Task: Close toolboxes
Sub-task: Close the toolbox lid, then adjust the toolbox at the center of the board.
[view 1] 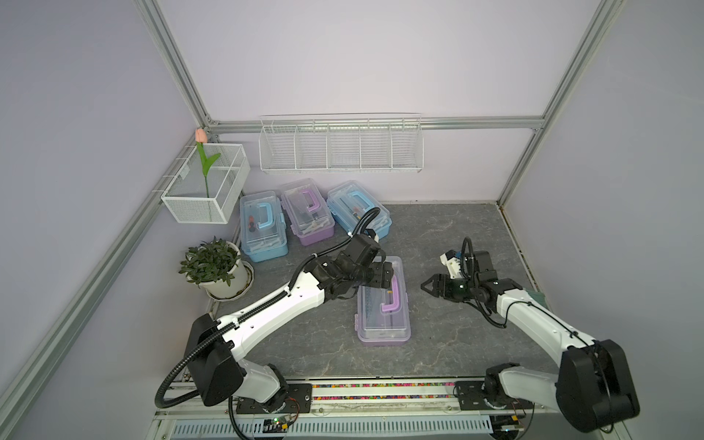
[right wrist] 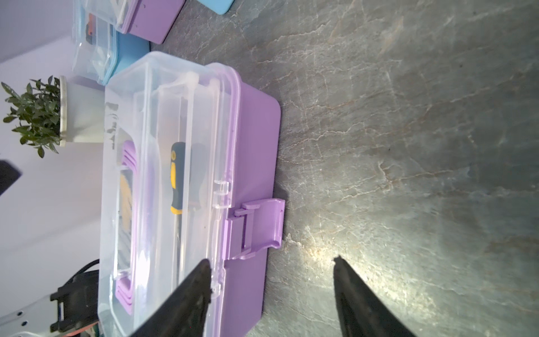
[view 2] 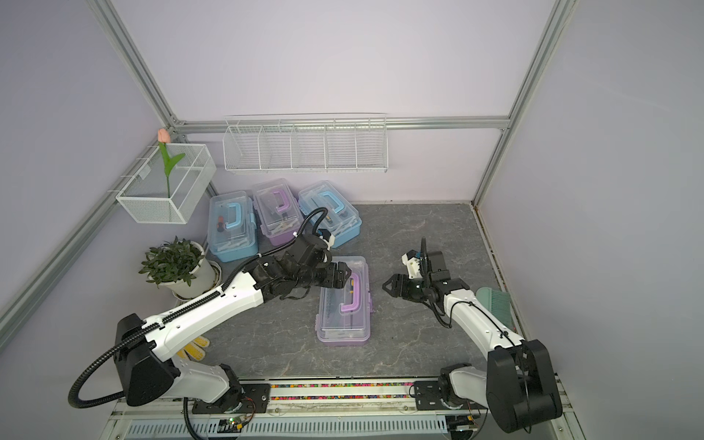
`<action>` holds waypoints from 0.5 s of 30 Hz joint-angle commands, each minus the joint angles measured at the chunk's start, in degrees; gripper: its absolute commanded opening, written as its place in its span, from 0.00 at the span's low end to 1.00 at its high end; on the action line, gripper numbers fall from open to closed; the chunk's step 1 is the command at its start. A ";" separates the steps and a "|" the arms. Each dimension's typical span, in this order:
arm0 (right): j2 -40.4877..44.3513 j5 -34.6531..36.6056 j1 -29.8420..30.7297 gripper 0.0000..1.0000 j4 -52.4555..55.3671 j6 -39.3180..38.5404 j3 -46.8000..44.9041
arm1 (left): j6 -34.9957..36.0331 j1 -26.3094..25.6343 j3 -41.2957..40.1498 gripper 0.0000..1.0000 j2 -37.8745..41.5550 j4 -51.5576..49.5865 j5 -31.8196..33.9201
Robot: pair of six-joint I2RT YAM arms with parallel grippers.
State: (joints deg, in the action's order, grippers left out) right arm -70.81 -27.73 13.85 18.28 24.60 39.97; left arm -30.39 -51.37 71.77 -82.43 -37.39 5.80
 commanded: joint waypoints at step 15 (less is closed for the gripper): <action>-0.03 3.13 -0.22 0.71 2.28 -2.00 -0.06 | -3.36 1.18 -2.45 1.00 -6.99 -2.41 -3.27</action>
State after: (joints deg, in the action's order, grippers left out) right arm -70.83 -25.23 13.85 19.53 23.97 39.97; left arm -32.58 -50.87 69.84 -89.19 -41.47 4.16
